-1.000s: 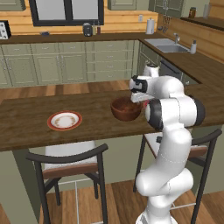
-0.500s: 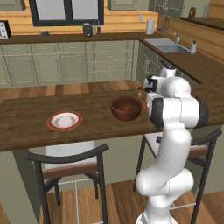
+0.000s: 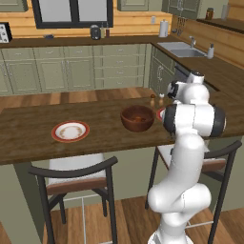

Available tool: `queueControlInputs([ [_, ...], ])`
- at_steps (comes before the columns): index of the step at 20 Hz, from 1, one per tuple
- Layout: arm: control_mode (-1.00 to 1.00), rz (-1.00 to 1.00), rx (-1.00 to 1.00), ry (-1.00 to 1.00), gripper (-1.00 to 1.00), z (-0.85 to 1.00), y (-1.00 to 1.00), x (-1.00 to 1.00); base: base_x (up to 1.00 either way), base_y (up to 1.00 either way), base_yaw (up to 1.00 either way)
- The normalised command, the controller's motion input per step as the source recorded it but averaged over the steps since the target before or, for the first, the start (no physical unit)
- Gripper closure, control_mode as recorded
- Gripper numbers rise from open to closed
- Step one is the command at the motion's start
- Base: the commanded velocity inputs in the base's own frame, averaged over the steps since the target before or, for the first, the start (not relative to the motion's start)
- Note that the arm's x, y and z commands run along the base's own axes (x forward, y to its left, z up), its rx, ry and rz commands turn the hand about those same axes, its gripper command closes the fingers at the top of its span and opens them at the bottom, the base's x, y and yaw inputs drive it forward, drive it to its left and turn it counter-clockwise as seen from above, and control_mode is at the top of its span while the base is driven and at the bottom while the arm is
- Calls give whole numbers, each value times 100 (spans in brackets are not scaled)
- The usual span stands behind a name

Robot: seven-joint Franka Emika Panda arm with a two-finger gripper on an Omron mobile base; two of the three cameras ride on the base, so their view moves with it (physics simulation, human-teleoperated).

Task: Pick the chicken drumstick and lemon from their plates and place them in the bowl. Then put the bowl in the fridge.

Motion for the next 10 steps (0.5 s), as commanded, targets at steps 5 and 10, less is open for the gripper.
queueControlInputs([
  [5, -100, 0, 0, 0, -100, -15, -14, 21, 0, 0, 0],
  [10, -100, 0, 4, -2, -100, -24, -2, 25, 0, 0, 0],
])
